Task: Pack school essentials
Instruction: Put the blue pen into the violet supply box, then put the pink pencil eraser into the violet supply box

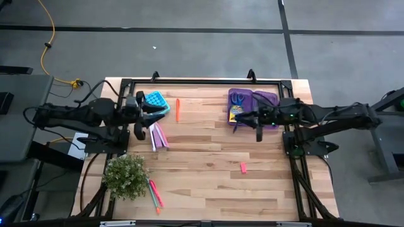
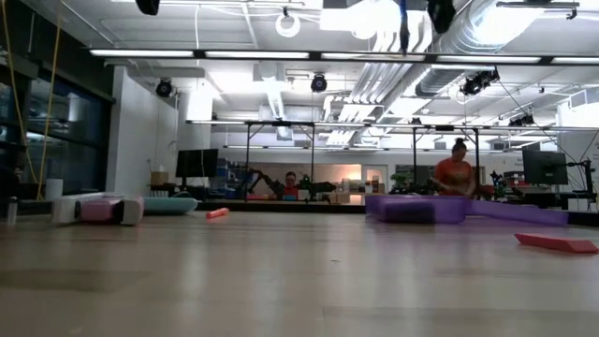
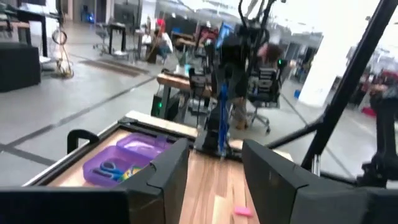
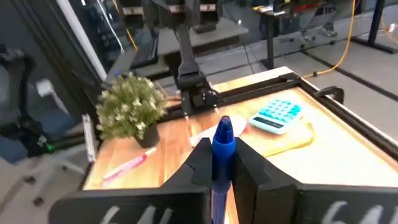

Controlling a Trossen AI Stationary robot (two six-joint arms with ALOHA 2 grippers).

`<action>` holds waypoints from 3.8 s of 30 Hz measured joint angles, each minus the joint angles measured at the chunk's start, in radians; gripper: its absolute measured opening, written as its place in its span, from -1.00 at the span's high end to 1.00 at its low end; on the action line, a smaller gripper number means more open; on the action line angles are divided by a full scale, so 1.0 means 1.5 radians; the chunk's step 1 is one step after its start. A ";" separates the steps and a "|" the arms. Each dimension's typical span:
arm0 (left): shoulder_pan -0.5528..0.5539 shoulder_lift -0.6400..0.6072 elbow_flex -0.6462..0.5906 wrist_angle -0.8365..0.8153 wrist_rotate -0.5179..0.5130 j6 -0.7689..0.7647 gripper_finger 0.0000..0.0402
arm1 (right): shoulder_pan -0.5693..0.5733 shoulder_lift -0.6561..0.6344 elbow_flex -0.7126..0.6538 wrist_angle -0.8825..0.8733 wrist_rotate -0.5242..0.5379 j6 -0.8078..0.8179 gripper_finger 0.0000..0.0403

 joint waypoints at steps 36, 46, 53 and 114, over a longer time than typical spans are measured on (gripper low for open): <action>0.000 0.013 -0.009 -0.011 -0.042 0.028 1.00 | -0.298 0.136 0.129 -0.297 0.043 0.150 0.97; 0.000 0.015 -0.009 -0.020 -0.040 0.028 1.00 | -0.462 0.305 0.115 -0.353 -0.031 0.164 0.97; 0.000 0.015 -0.009 -0.030 -0.040 0.022 1.00 | -0.483 0.399 0.115 -0.347 -0.038 0.214 0.97; 0.000 0.015 -0.008 -0.030 -0.041 -0.031 1.00 | -0.481 0.475 0.114 -0.377 -0.038 0.390 0.30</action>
